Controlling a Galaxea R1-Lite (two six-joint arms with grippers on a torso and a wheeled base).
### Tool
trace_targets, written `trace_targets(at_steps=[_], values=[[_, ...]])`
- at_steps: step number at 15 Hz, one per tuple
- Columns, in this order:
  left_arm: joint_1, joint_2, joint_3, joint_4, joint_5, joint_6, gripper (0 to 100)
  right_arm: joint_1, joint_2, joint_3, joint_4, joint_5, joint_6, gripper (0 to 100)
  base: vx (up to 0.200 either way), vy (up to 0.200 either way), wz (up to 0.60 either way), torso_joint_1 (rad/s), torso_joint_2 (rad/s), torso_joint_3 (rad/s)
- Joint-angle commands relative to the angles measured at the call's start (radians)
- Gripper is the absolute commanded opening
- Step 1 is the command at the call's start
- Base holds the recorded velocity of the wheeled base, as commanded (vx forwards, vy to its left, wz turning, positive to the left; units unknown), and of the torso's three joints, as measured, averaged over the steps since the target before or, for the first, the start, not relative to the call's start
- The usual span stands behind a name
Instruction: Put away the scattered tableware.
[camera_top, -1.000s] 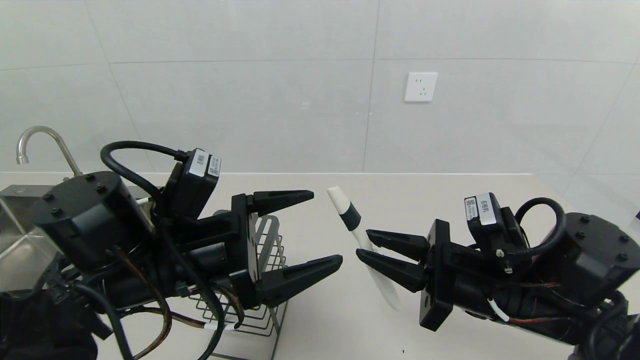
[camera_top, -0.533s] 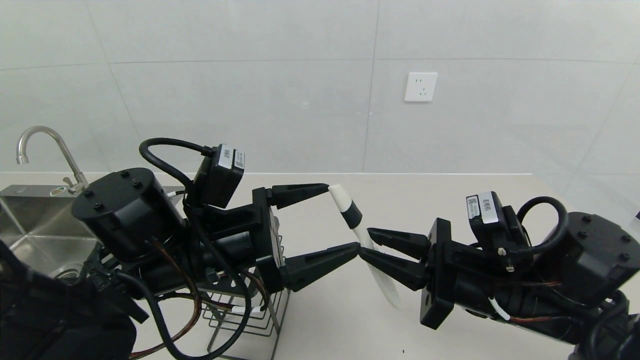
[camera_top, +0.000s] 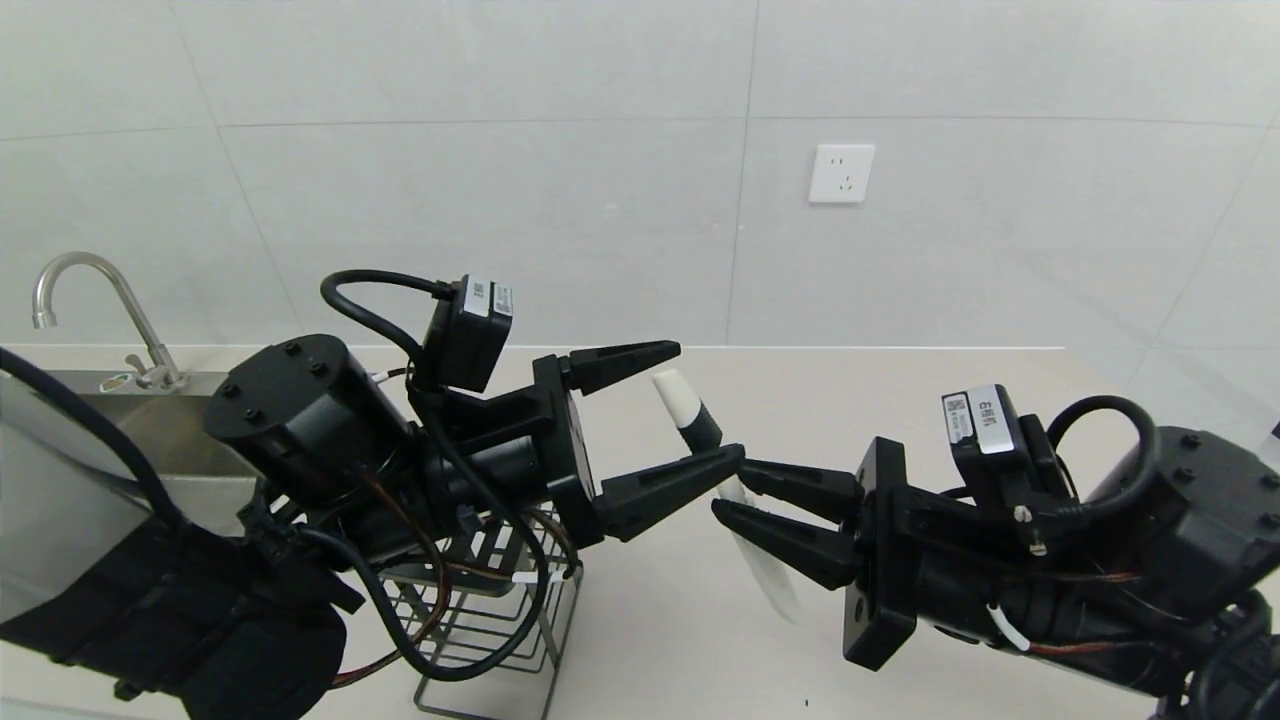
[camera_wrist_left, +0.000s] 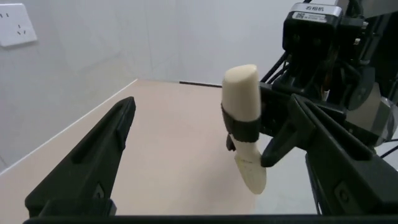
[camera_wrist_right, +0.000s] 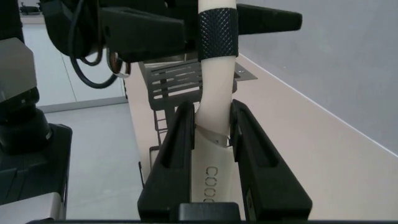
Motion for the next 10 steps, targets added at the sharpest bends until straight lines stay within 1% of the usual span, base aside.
trace_targets(at_steps=[1, 3, 4, 5, 7, 9, 10], values=[[-0.007, 0.019, -0.002, -0.013, 0.0, -0.019, 100, 0.004, -0.006, -0.003, -0.001, 0.0, -0.001, 0, 0.0, 0.0, 0.0, 0.0, 0.0, 0.0], [-0.034, 0.023, -0.012, -0.019, 0.0, -0.074, 100, 0.004, -0.006, -0.009, -0.001, 0.0, -0.002, 0, 0.0, 0.0, 0.0, 0.0, 0.0, 0.0], [-0.047, 0.023, -0.02, -0.019, 0.003, -0.093, 100, 0.004, -0.006, -0.014, -0.001, 0.0, -0.002, 0, 0.0, 0.0, 0.0, 0.0, 0.0, 0.0], [-0.047, 0.023, -0.031, -0.019, 0.003, -0.1, 100, 0.004, -0.006, -0.015, -0.001, 0.0, -0.002, 0, 0.0, 0.0, 0.0, 0.0, 0.0, 0.0], [-0.047, 0.023, -0.043, -0.019, 0.008, -0.103, 100, 0.003, -0.008, -0.014, -0.001, 0.0, -0.004, 0, 0.0, 0.0, 0.0, 0.0, 0.0, 0.0], [-0.047, 0.02, -0.045, -0.019, 0.023, -0.123, 100, 0.001, -0.008, -0.032, -0.001, 0.0, -0.004, 0, 0.0, 0.0, 0.0, 0.0, 0.0, 0.0], [-0.048, 0.02, -0.046, -0.019, 0.023, -0.136, 0, -0.002, -0.006, -0.046, -0.001, 0.0, -0.004, 0, 0.0, 0.0, 0.0, 0.0, 0.0, 0.0]])
